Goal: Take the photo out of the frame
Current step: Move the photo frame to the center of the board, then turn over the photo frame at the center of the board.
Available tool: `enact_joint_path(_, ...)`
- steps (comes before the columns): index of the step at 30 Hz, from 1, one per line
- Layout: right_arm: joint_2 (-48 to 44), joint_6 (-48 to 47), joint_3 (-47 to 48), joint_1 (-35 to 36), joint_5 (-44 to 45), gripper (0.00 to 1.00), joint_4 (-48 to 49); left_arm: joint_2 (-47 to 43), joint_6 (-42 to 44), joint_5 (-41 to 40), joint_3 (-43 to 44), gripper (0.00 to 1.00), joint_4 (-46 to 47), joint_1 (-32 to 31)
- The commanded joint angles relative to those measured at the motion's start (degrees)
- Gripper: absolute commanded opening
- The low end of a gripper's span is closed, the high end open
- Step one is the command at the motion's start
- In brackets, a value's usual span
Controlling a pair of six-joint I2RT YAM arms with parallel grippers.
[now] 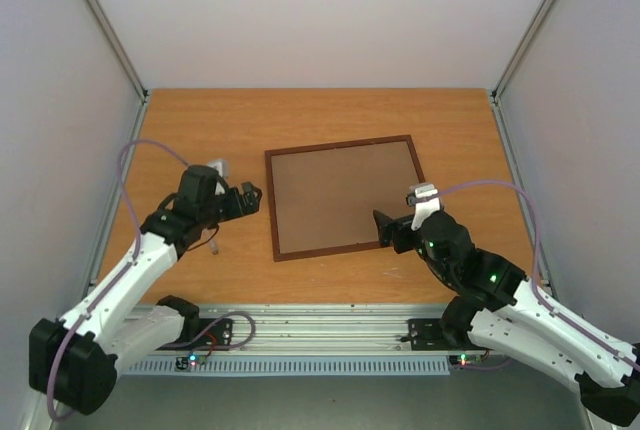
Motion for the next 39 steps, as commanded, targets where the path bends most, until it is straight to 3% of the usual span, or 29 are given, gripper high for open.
enact_joint_path(1,-2.88,-0.77,-2.54,-0.25,-6.7,0.99,3.96,-4.68,-4.72,3.26,-6.38,0.99,8.02,0.12)
enact_joint_path(8,-1.77,-2.54,-4.68,-0.21,-8.77,0.98,4.84,1.51,-7.32,9.1,-7.93,0.93,9.86,-0.48)
enact_joint_path(16,8.25,-5.83,-3.75,-0.2,-7.95,0.98,5.02,15.95,-8.01,-2.38,-2.29,0.86,3.79,-9.7)
enact_joint_path(25,12.54,-5.46,-4.28,-0.08,-8.98,0.98,6.18,26.81,-7.59,-11.7,5.33,0.69,-2.09,-15.61)
enact_joint_path(30,15.47,-6.24,-3.8,0.0,-9.61,0.99,6.25,32.89,-6.18,-12.66,9.8,0.58,-2.82,-15.66)
enact_joint_path(33,16.7,-6.57,-3.78,0.14,-9.59,0.98,6.26,34.69,-5.81,-14.62,11.23,0.55,-3.25,-15.63)
enact_joint_path(39,17.72,-6.84,-3.85,0.41,-9.52,0.98,6.73,35.15,-6.45,-10.43,9.24,0.53,-1.74,-15.67)
